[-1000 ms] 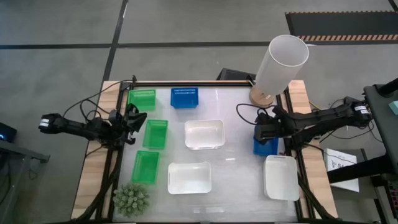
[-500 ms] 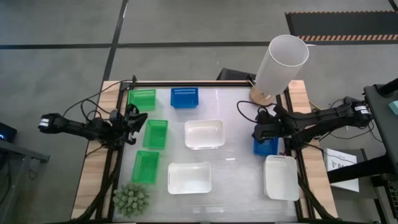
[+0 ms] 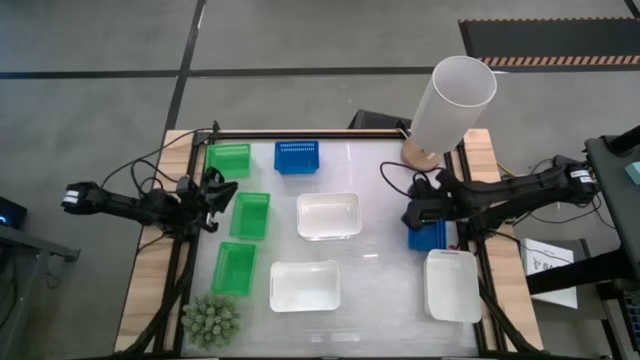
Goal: Stack baskets by color
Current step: Stack the bottom right white bin on the top white bin
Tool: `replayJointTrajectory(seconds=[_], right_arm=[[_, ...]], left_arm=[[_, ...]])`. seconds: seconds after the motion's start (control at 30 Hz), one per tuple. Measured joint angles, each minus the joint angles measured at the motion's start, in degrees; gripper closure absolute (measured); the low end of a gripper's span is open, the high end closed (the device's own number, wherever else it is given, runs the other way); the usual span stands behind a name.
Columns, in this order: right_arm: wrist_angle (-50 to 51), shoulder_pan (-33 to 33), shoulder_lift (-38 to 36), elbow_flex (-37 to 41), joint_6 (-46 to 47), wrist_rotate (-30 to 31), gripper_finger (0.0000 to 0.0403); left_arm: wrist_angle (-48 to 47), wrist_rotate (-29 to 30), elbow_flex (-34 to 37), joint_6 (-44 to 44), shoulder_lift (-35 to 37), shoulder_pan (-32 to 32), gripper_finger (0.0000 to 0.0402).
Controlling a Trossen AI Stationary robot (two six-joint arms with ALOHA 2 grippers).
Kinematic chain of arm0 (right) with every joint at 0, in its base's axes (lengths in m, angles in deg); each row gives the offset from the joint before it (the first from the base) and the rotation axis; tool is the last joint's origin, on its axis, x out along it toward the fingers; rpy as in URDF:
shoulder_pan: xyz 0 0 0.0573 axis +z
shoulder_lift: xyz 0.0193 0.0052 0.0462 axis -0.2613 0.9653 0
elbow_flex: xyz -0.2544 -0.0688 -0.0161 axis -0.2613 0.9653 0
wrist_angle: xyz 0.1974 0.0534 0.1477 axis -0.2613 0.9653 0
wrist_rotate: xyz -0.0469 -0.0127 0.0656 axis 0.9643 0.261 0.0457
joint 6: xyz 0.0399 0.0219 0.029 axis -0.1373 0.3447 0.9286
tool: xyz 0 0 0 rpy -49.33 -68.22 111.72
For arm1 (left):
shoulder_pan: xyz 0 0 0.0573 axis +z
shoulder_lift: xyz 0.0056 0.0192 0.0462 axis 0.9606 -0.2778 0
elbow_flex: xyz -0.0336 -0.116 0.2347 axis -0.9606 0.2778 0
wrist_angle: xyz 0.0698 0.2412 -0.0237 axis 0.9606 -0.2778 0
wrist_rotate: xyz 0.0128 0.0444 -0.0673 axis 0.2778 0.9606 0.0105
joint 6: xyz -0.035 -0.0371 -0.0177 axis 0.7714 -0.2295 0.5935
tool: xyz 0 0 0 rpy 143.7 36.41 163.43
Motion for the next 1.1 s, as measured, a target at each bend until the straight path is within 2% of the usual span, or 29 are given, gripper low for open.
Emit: replayJointTrajectory(seconds=[0.2,0.4,0.53,0.73,0.83,1.03,1.1], right_arm=[[-9.12,3.97,-0.04,-2.50,-6.00,2.66,0.0394],[-24.94,11.49,0.00,0.20,-16.09,6.89,0.0394],[-31.38,16.29,0.00,1.15,-21.77,10.43,0.0394],[-35.66,19.79,0.00,1.52,-26.77,11.26,0.0394],[-36.14,20.01,0.00,1.54,-28.07,11.25,0.0394],[-36.25,20.31,0.00,1.79,-28.88,10.88,0.0394],[-36.29,20.37,0.00,1.66,-26.41,9.38,0.0394]], left_arm=[[0.08,-0.09,-0.17,0.50,-1.18,0.01,0.0373],[-0.02,-0.31,-1.25,5.04,-5.47,-0.01,0.0373],[0.02,-2.75,-4.56,5.73,-9.43,-0.01,0.0373],[-0.04,-9.98,-10.54,6.45,-18.12,-0.03,0.0373],[-0.01,-13.51,-13.41,9.61,-23.07,-0.06,0.0373],[-0.35,-15.50,-19.76,12.05,-34.05,-0.81,0.0373],[-0.74,-16.04,-21.61,12.15,-37.29,-1.15,0.0373]])
